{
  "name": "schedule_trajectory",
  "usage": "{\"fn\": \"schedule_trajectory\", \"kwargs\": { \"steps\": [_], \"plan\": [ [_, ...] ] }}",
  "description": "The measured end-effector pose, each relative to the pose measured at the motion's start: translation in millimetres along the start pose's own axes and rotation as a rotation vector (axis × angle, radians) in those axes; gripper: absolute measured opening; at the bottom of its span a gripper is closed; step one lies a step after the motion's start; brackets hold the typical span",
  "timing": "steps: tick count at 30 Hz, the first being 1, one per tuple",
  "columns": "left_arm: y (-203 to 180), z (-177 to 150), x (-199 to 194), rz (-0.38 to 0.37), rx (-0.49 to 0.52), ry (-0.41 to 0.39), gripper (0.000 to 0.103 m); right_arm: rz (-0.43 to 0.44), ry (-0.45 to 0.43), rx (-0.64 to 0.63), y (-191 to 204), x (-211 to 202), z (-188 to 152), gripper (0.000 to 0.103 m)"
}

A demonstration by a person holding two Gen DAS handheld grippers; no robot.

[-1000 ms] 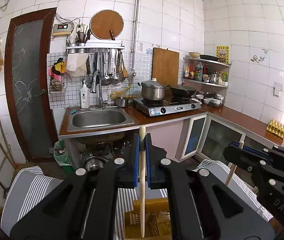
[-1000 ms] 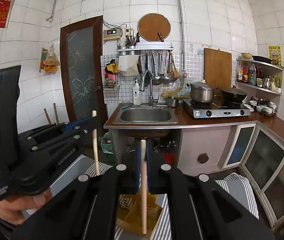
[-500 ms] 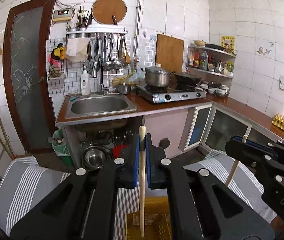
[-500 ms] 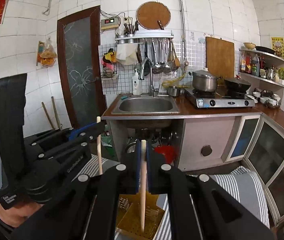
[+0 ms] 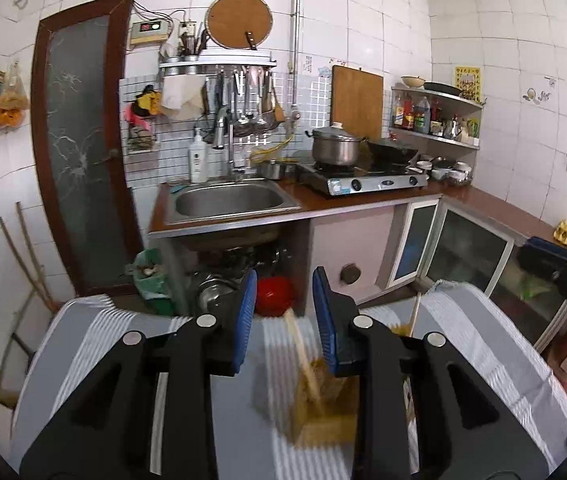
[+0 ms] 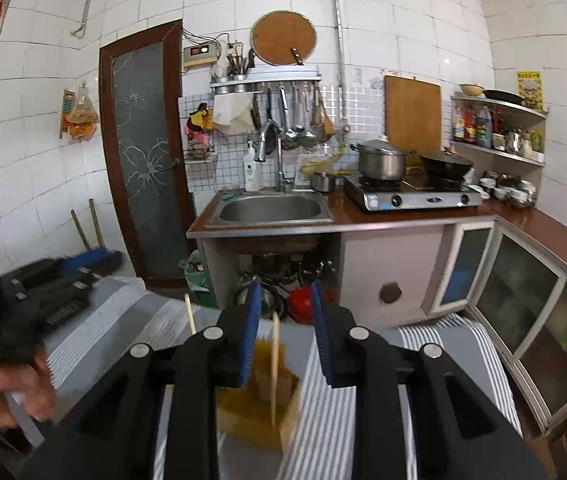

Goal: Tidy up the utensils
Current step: 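Open both tools to release the chopsticks into the holder, then withdraw both tools from the holder back over the table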

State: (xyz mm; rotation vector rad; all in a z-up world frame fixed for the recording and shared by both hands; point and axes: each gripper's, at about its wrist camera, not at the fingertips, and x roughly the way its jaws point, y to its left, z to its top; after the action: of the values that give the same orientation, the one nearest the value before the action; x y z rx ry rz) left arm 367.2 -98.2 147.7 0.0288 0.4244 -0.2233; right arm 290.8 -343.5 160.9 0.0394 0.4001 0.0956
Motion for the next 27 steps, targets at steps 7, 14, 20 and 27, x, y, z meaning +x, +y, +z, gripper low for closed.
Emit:
{"fn": "schedule_trajectory", "kwargs": {
  "steps": [7,14,20,27],
  "plan": [
    [24.1,-80.4,-76.1,0.055,0.014,0.025,0.039,-0.041,0.065,0.018,-17.1,-68.5,-90.1,0.04],
    [37.7,-188.1,-136.5,0.075,-0.014,0.107,0.047,-0.062,0.15,0.042,-18.9,-124.3,-200.9,0.045],
    [34.3,-258.6,-173.9,0.069,-0.056,0.164,0.048,-0.084,0.205,0.06,-4.5,-150.4,-264.4,0.046],
    [28.9,-291.4,-195.3,0.055,-0.065,0.183,0.053,-0.073,0.212,0.103,6.6,-166.3,-292.2,0.046]
  ]
}}
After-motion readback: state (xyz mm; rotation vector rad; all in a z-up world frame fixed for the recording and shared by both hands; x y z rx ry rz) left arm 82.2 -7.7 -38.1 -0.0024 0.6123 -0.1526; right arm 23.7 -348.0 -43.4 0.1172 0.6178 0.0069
